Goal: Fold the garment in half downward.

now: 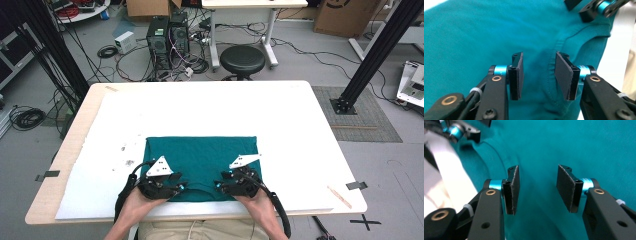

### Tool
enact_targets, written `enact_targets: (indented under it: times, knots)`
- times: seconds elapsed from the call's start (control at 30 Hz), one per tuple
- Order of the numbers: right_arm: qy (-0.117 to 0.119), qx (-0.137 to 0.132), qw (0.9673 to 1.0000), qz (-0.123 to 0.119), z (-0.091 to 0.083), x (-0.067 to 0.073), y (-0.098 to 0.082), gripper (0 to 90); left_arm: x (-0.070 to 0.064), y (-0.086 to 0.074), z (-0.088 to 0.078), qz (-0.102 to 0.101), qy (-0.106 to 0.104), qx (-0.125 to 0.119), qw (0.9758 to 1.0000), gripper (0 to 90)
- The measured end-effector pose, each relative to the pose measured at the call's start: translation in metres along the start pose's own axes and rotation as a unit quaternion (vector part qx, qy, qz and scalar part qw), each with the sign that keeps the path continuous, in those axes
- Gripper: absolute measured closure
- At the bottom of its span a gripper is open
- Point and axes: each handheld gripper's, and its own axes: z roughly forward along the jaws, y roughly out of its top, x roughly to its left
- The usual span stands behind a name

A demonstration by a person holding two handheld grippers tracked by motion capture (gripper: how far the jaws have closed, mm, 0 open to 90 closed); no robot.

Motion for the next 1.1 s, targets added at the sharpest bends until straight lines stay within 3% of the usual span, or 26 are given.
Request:
enact_targets:
  times: [0.17, 0.27, 0.33, 0.47, 0.6, 0.77, 1.1]
  knots:
    - [-0.011, 0.01, 0.9994, -0.032, -0.011, 0.001, -0.011, 58.1, -0.003, -0.014, -0.008, -0.001, -0.002, 0.001, 1.0, 59.2]
    - [-0.007, 0.01, 0.9996, -0.024, -0.016, -0.002, -0.015, 57.8, -0.001, -0.014, -0.011, -0.006, -0.014, 0.001, 0.9999, 58.3]
    - [0.002, 0.005, 0.9999, -0.016, -0.017, -0.005, -0.016, 51.7, 0.003, -0.013, -0.018, -0.015, -0.022, -0.015, 0.9995, 54.8]
    - [-0.005, -0.023, 0.9997, -0.001, -0.028, -0.01, -0.016, 38.6, 0.014, -0.015, -0.043, -0.038, 0.005, -0.067, 0.997, 49.1]
    - [-0.029, -0.065, 0.9973, 0.018, -0.042, -0.016, -0.015, 25.6, 0.025, -0.022, -0.068, -0.056, 0.053, -0.1, 0.992, 41.1]
    - [-0.055, -0.098, 0.9933, 0.028, -0.052, -0.026, -0.016, 21.5, 0.03, -0.033, -0.084, -0.059, 0.09, -0.091, 0.99, 39.5]
    - [-0.07, -0.107, 0.9915, 0.025, -0.057, -0.032, -0.021, 21.4, 0.034, -0.053, -0.099, -0.083, 0.124, -0.087, 0.985, 39.5]
